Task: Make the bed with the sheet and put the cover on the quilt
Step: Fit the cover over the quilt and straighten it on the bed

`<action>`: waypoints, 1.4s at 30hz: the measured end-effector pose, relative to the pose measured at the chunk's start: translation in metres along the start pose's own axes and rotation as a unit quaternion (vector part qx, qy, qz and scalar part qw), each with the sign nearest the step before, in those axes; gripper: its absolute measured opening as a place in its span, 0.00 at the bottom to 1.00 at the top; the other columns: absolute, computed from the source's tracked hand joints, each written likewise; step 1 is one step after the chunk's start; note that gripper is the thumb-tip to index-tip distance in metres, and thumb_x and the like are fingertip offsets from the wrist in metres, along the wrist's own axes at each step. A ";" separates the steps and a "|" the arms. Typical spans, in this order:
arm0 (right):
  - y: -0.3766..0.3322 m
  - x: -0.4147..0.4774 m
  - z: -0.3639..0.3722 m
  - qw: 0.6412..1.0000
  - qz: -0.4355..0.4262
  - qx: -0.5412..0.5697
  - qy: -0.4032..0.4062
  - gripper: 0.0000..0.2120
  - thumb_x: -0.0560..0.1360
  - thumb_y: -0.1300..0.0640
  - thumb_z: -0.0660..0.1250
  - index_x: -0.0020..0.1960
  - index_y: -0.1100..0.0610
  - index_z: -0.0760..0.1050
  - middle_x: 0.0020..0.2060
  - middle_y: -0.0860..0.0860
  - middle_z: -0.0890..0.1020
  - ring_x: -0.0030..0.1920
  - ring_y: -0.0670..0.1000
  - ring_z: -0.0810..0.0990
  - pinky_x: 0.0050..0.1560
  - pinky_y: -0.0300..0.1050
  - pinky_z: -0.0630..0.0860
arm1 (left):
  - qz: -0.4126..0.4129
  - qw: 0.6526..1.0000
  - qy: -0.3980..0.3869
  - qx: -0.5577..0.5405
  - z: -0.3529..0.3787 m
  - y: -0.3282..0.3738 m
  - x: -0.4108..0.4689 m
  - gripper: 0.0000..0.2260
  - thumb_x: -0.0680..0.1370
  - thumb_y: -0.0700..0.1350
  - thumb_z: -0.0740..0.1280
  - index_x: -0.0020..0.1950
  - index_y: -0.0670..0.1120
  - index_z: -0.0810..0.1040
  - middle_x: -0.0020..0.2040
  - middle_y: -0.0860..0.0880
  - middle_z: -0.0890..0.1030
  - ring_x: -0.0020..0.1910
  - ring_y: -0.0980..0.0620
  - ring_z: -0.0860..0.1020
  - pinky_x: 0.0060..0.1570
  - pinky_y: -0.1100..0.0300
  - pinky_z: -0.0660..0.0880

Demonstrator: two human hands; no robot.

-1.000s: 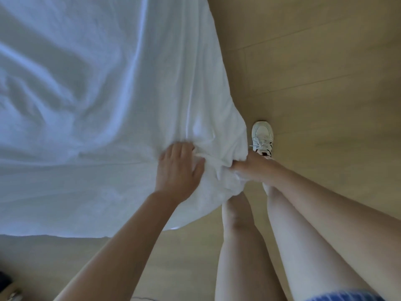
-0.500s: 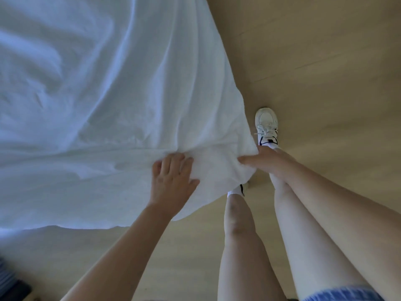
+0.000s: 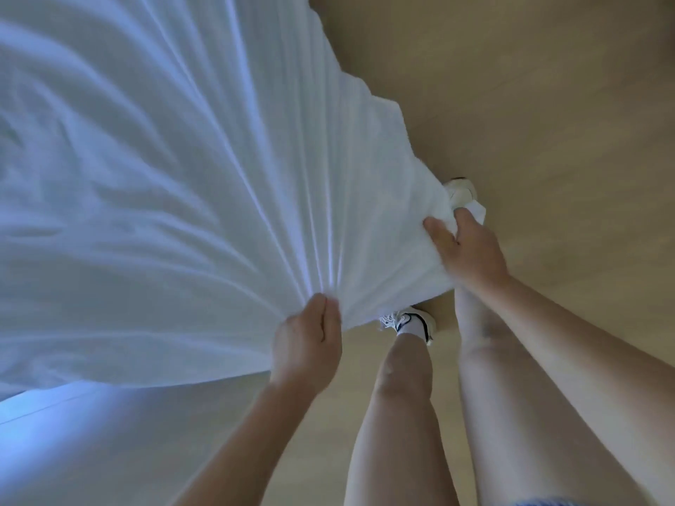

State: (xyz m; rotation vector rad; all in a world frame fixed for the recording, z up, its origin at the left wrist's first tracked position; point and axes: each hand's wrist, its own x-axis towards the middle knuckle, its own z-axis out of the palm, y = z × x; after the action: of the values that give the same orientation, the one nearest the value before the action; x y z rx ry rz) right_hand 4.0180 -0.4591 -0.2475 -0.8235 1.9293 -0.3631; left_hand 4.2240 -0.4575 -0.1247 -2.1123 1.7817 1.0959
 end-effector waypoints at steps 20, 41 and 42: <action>0.049 0.037 0.017 0.979 0.139 0.053 -0.142 0.21 0.75 0.48 0.64 0.63 0.59 0.69 0.56 0.57 0.77 0.57 0.59 0.76 0.55 0.50 0.72 | 0.200 0.925 0.109 0.303 0.038 -0.035 0.026 0.21 0.61 0.46 0.75 0.53 0.44 0.78 0.50 0.44 0.78 0.50 0.46 0.69 0.56 0.51 0.61; -0.138 -0.121 0.170 0.805 -0.505 -0.309 -0.041 0.18 0.76 0.52 0.55 0.33 0.61 0.73 0.24 0.54 0.74 0.23 0.56 0.74 0.24 0.39 0.64 | 0.000 0.989 0.055 0.137 -0.084 -0.193 -0.023 0.18 0.82 0.50 0.53 0.41 0.41 0.74 0.40 0.37 0.80 0.41 0.37 0.77 0.36 0.55 0.63; -0.128 -0.129 0.168 0.788 -0.524 -0.320 -0.045 0.21 0.78 0.51 0.53 0.32 0.60 0.72 0.23 0.54 0.73 0.23 0.55 0.73 0.23 0.40 0.65 | -0.005 0.992 0.022 0.125 -0.078 -0.199 -0.036 0.17 0.83 0.50 0.52 0.42 0.43 0.74 0.43 0.38 0.80 0.45 0.38 0.77 0.37 0.55 0.61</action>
State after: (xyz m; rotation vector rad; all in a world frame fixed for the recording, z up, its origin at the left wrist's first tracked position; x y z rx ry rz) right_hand 4.2532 -0.4485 -0.1709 -2.3189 1.3003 -0.2834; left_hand 4.4370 -0.4190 -0.1098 -2.0069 1.8167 0.7815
